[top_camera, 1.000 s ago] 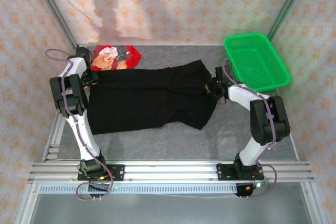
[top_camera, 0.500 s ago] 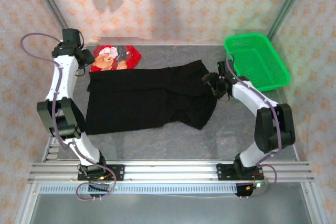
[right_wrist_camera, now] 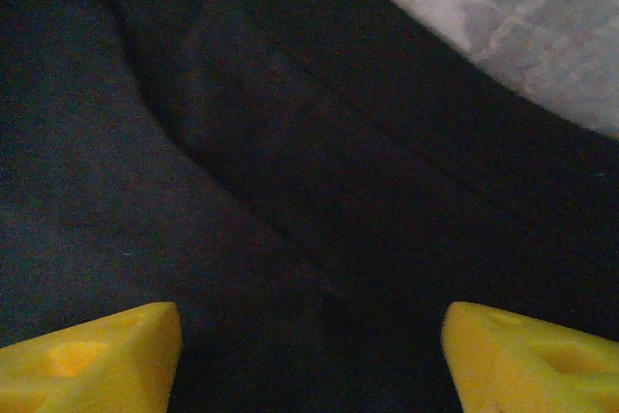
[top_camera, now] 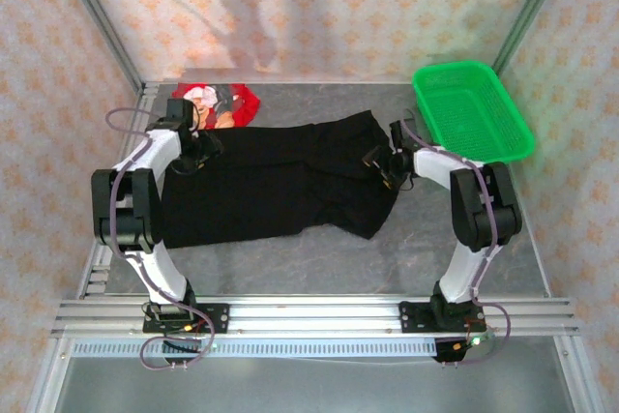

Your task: Fold and stack the t-shirts

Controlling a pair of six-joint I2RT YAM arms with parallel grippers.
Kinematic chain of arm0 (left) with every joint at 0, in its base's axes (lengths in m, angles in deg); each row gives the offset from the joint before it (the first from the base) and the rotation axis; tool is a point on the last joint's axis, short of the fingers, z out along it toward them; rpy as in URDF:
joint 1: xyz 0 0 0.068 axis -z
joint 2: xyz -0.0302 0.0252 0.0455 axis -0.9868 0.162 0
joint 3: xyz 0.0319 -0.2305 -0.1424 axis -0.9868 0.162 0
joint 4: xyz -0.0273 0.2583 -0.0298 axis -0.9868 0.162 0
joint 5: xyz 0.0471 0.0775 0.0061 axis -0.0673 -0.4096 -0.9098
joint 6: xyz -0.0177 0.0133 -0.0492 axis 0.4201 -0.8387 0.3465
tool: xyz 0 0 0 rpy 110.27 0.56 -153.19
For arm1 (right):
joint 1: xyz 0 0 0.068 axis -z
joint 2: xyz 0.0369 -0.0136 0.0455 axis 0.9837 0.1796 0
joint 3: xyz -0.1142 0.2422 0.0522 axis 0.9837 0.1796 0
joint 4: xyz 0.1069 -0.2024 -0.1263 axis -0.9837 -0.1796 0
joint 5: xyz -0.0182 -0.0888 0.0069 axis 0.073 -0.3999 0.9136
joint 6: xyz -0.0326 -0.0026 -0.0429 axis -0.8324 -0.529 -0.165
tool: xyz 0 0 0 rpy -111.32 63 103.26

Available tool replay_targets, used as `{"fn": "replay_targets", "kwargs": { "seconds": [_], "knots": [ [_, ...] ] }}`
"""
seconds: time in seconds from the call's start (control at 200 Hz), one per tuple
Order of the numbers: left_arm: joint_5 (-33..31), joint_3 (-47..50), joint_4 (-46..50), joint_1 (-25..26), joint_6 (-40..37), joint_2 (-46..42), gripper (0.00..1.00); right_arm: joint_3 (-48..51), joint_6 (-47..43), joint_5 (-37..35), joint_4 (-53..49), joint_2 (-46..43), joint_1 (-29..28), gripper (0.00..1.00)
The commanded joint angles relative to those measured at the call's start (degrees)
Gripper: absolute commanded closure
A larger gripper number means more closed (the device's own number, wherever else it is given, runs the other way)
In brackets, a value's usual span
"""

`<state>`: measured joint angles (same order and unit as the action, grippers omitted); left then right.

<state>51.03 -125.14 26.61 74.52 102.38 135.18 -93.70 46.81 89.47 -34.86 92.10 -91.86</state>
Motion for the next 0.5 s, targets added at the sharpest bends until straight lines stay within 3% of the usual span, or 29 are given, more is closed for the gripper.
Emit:
{"fn": "replay_targets", "kwargs": {
  "seconds": [0.0, 0.31, 0.495],
  "knots": [
    [-1.08, 2.45, -3.71, -0.61, 2.09, 0.53, 0.42, 4.34, 4.15, -1.77, 2.59, -1.6, -0.05, 0.27],
    [-10.28, 10.11, 1.81, -1.37, 8.27, -0.45, 0.43, 7.95, 3.24, -9.87, -5.04, -5.69, -0.07, 0.27],
    [-10.38, 15.03, 1.65, -1.23, 8.52, -4.68, 0.43, 11.53, 2.3, -12.65, -6.72, -11.59, 0.15, 0.27]
  ]
}}
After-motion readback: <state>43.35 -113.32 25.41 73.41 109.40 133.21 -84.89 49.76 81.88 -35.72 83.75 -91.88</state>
